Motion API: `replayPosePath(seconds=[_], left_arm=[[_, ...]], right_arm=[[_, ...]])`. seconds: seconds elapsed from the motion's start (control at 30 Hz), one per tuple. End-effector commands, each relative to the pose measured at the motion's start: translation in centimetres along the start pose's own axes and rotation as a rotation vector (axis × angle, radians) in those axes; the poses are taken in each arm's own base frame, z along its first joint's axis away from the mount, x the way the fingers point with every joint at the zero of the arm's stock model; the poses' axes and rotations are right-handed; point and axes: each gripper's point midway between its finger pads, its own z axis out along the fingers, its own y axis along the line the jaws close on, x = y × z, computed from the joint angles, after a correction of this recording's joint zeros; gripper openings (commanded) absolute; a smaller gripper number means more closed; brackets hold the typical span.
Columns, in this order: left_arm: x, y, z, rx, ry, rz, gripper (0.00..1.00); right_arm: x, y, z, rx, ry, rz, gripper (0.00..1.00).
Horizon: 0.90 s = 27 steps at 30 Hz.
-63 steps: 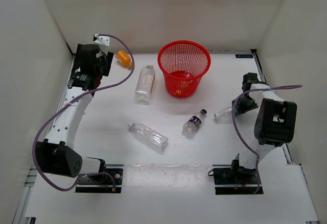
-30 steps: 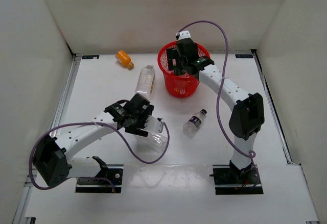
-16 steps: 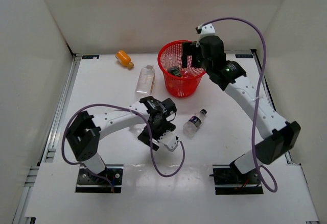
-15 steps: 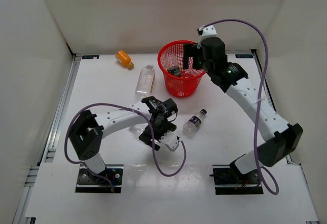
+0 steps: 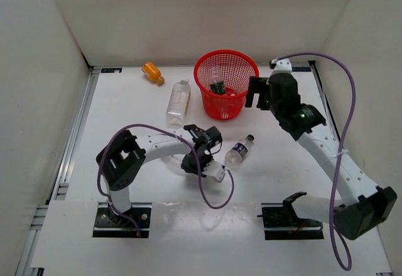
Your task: Put the plastic bottles in the bin
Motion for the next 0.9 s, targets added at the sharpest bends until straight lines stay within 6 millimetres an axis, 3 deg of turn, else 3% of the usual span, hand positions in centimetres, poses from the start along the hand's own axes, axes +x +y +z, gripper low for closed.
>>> replayPosePath(seconds=[0.0,0.03,0.07,0.13,0.23,0.27,0.33,0.37,0.4,0.43,0.47,0.57,0.6,0.7,0.77,0.8,0.83,0.87], left_arm=[[-2.2,3.6,-1.6,-0.102,-0.081,-0.162,0.25],[-2.7,4.0,-2.7,-0.116,-0.093,-0.204,0.13],[-3.2,4.6,-4.1,-0.154,-0.121,-0.220,0.10],[-2.7,5.5,-6.6,-0.200,-0.143,-0.298,0.10],[-3.8,6.5,-12.3,-0.239,-0.231,-0.332,0.10],[-4.4,8.2,-16.5,-0.317,-0.301,-0.361,0.10],[-4.6,9.3,-20.2,-0.369,-0.348,-0.391,0.10],[-4.7,11.0,-25.1,-0.503,-0.413,-0.396,0.10],[-4.9,12.0,-26.8,-0.563,-0.434,-0.406,0.10],[-4.3,14.8,-30.0,-0.728,-0.464,-0.419,0.10],[-3.7,16.4,-32.6,-0.844,-0.495,-0.432,0.10],[-2.3,20.5,-40.8,-1.204,-0.649,-0.414,0.10],[-2.5,21.6,-42.6,-1.237,-0.696,-0.392,0.10],[-3.9,24.9,-44.0,-1.184,-0.875,-0.356,0.10],[-5.0,26.3,-43.9,-1.150,-0.950,-0.317,0.10],[-5.1,26.7,-44.8,-1.149,-1.000,-0.315,0.12],[-5.4,28.4,-43.7,-1.128,-1.034,-0.317,0.12],[-6.3,28.8,-43.2,-1.092,-1.080,-0.298,0.14]], right_arm=[[-0.7,-1.5,-2.2,0.043,-0.058,0.101,0.99],[0.1,-1.9,-2.4,0.057,-0.045,0.107,0.99],[0.6,-2.2,-3.0,0.060,-0.035,0.116,0.99],[1.4,-2.7,-3.2,0.076,-0.026,0.120,0.99],[3.7,-3.8,-3.5,0.111,-0.001,0.169,0.99],[4.1,-4.2,-3.7,0.120,-0.005,0.188,0.99],[6.4,-4.3,-3.2,0.119,0.051,0.234,0.99],[7.0,-4.6,-3.2,0.125,0.058,0.265,0.99],[8.3,-4.8,-3.1,0.135,0.096,0.287,0.99],[9.9,-5.6,-2.8,0.173,0.130,0.316,0.99],[11.0,-5.6,-2.5,0.188,0.161,0.381,0.99],[13.4,-5.5,-1.8,0.201,0.232,0.475,0.99],[13.4,-5.4,-1.8,0.202,0.231,0.486,0.99],[15.0,-5.4,-1.4,0.213,0.277,0.488,0.99],[15.0,-5.4,-1.4,0.215,0.276,0.497,0.99],[15.4,-5.5,-1.4,0.220,0.285,0.495,0.99],[15.2,-5.2,-1.6,0.208,0.278,0.492,0.99],[15.7,-5.3,-1.6,0.214,0.286,0.500,0.99]])
